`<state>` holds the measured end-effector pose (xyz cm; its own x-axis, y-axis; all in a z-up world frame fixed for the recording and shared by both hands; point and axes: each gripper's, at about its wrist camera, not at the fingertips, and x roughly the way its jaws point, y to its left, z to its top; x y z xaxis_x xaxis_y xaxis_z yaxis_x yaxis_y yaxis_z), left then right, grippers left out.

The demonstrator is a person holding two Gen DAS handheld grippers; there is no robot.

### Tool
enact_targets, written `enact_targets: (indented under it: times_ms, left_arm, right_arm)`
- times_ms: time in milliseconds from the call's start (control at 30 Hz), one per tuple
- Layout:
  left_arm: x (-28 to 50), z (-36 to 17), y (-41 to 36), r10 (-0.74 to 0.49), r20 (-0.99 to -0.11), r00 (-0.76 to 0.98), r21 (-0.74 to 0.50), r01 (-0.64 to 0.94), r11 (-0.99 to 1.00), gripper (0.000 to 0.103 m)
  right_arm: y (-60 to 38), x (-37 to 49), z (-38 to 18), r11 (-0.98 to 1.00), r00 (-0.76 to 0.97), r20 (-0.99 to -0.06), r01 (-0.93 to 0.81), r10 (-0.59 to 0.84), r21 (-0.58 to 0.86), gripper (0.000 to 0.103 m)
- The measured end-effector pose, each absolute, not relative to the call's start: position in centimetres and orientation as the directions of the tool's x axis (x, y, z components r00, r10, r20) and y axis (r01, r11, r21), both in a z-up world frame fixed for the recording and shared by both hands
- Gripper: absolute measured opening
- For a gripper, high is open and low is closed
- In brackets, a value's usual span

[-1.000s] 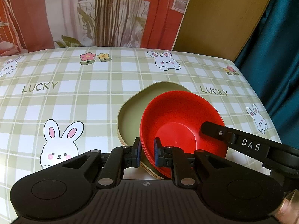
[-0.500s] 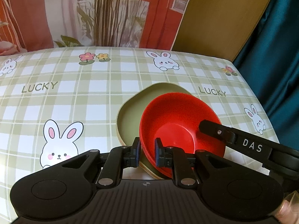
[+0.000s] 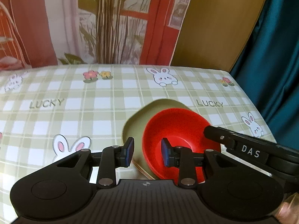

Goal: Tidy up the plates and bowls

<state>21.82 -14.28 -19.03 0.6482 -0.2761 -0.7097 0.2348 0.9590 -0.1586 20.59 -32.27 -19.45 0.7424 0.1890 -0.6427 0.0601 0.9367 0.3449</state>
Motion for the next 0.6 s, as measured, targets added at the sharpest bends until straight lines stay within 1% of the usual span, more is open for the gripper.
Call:
enact_targets:
  times_ms: [200,300,333,433,467,500,567,600]
  left_arm:
    - [21.3,-17.3,-13.0,-0.245,-0.664,0.707,-0.113,0.229,0.967,0.034]
    - [20.9,-16.1,-11.7,-0.232,-0.632,0.739,-0.107,0.214,0.971,0.037]
    - [20.8,-15.7,-11.4,-0.227,-0.624,0.748,-0.102,0.21,0.972,0.041]
    - [20.1,-14.4,-10.4,-0.212,-0.587,0.782,-0.08,0.204,0.976,0.05]
    - [19.9,-14.0,-10.2,-0.209,-0.575,0.791,-0.075,0.203,0.976,0.056]
    - [19.7,-13.5,-9.9,-0.207,-0.563,0.8,-0.071,0.203,0.977,0.059]
    - [19.1,-12.4,-9.1,-0.202,-0.534,0.821,-0.062,0.201,0.978,0.067]
    - [18.8,-11.8,-8.7,-0.2,-0.52,0.83,-0.058,0.199,0.978,0.068]
  right_arm:
    - [-31.5,20.0,-18.1,0.961,0.765,-0.627,0.038,0.149,0.274,0.023]
    - [-31.2,19.8,-17.4,0.968,0.774,-0.62,0.034,0.132,0.249,0.023]
    - [-31.1,19.7,-17.0,0.97,0.778,-0.615,0.031,0.128,0.242,0.024]
    - [-30.7,19.5,-16.0,0.977,0.795,-0.597,0.026,0.107,0.21,0.033]
    - [-30.6,19.4,-15.6,0.979,0.8,-0.592,0.03,0.097,0.201,0.039]
    - [-30.5,19.3,-15.2,0.98,0.806,-0.585,0.032,0.092,0.199,0.045]
    - [-30.4,19.1,-14.5,0.979,0.817,-0.569,0.028,0.095,0.202,0.051]
    - [-30.4,19.0,-14.1,0.979,0.82,-0.564,0.025,0.096,0.203,0.054]
